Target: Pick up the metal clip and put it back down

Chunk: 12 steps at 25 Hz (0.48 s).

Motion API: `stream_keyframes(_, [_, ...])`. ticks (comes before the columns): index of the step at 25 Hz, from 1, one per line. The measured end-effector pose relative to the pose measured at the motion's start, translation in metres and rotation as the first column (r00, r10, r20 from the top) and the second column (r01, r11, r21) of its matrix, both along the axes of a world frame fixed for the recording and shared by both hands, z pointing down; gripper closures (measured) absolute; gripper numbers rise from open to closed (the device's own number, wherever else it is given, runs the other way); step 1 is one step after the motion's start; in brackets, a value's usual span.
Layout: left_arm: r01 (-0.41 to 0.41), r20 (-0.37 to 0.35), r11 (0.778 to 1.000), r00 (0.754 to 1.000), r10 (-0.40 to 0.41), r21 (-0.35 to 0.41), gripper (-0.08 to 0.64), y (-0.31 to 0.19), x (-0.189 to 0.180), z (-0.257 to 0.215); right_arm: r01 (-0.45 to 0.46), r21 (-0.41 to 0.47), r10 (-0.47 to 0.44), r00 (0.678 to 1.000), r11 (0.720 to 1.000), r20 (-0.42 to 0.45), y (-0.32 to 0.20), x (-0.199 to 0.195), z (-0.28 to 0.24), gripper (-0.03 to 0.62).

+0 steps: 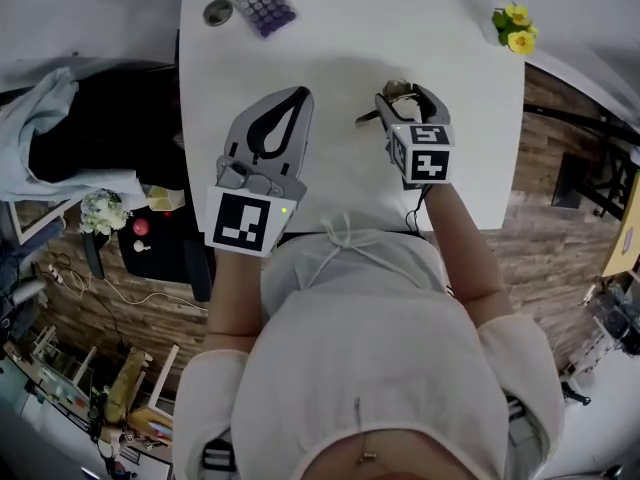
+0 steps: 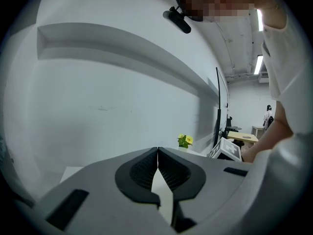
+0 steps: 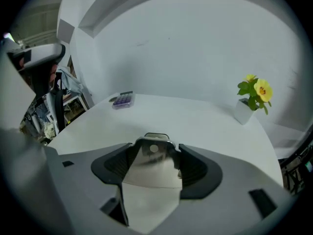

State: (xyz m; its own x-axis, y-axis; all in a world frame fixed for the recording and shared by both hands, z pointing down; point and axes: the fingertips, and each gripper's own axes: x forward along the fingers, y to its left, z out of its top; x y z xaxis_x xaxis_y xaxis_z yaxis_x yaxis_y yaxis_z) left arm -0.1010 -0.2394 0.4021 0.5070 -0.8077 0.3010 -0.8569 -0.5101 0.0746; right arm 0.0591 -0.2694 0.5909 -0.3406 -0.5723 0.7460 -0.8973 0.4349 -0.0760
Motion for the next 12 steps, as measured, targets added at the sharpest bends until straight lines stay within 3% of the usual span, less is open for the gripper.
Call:
stream_keyframes(5, [-0.001,-0.008,1.0,1.0,0.001,-0.016,0.54,-0.007,-0.001,0.012,0.009,-0.054,-0.01,0.999,0.998,-0.031,0.003,-0.005,0.027,0.288])
stream_keyframes(12, [0.003,-0.005,0.998,1.0,-0.004,-0.056,0.541,-0.012,-0.006,0.029,0.011,-0.058,-0.015,0.997,0.998,-0.075,-0.004,-0.008,0.042,0.287])
